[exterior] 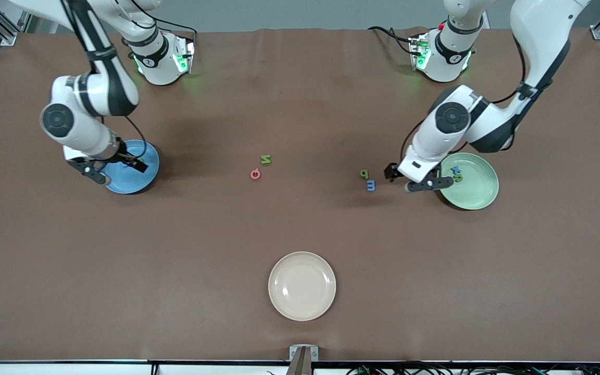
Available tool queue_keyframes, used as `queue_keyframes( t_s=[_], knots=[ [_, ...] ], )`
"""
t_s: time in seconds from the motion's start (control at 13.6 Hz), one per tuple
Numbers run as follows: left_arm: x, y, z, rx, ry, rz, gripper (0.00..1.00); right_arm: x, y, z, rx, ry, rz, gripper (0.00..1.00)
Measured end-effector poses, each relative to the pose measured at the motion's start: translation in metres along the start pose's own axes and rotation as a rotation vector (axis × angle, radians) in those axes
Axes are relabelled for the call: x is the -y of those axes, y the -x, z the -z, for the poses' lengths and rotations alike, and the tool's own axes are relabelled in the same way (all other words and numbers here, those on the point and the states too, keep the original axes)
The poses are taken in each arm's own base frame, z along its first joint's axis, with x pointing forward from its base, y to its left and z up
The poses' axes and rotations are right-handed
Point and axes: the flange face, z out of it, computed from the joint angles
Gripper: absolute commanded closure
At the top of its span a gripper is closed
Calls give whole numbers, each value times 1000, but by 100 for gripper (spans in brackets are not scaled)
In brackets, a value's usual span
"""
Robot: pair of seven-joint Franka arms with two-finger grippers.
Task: Sort uppercase to blue plate, lowercase to green plate
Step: 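Grasp the blue E with the left gripper while the right gripper grasps Q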
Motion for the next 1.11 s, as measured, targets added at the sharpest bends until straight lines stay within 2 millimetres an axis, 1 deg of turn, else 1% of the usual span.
queue_keyframes(
  t_s=[0.15,0.22,0.37,0.52,0.66,0.74,0.81,0.89,0.96,1.11],
  knots=[
    [-22,2,-4,1,22,18,1,51,39,9,-32,-30,-47,0],
    [-29,2,-8,2,29,17,1,71,58,12,-44,-40,-48,0],
    [-39,1,-20,3,28,14,2,107,92,14,-61,-48,11,0],
    [-46,1,-37,12,15,6,5,145,121,14,-76,-53,94,0],
    [-54,2,-51,23,4,2,10,194,150,16,-98,-72,181,0],
    [-57,3,-54,26,2,4,14,220,163,18,-101,-87,207,0],
    [-58,4,-56,28,1,4,17,242,174,16,-95,-102,220,0],
    [-59,4,-57,29,0,0,21,260,181,12,-88,-110,229,0],
    [-59,5,-59,27,-2,-6,25,273,184,5,-85,-111,235,0],
    [-58,4,-64,23,-7,-11,28,287,180,-11,-88,-115,237,0]
  ],
)
